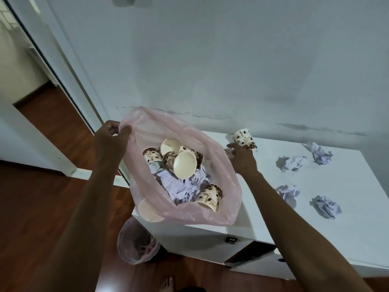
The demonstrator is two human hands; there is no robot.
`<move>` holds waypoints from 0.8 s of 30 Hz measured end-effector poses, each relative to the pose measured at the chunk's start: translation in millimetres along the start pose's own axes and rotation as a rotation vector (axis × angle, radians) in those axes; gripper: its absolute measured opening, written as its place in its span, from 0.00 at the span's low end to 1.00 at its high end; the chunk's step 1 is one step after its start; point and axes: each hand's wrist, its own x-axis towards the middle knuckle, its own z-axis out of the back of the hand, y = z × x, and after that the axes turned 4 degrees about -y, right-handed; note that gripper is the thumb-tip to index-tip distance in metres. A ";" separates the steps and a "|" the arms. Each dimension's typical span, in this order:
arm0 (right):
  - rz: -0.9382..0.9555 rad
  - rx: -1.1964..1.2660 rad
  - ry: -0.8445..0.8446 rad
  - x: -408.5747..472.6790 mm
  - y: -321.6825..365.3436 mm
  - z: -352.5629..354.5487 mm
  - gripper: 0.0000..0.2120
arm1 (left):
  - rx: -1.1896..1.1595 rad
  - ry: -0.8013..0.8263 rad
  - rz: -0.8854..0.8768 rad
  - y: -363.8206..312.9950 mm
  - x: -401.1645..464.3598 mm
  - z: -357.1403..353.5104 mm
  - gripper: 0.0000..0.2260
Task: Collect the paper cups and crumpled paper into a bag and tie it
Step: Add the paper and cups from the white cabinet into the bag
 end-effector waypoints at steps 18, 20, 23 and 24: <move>-0.100 0.444 -0.402 -33.6 64.6 70.8 0.24 | -0.208 0.204 0.037 -27.0 -5.8 -38.1 0.06; -0.013 0.520 -0.410 -49.1 84.7 87.1 0.22 | -0.206 0.208 0.053 -29.0 -3.1 -42.6 0.07; 0.094 0.475 -0.290 -73.9 108.0 94.9 0.23 | -0.236 0.235 0.072 -30.8 0.0 -50.0 0.08; 0.116 0.429 -0.249 -81.1 114.2 93.1 0.25 | -0.241 0.245 0.077 -32.7 -0.1 -52.0 0.08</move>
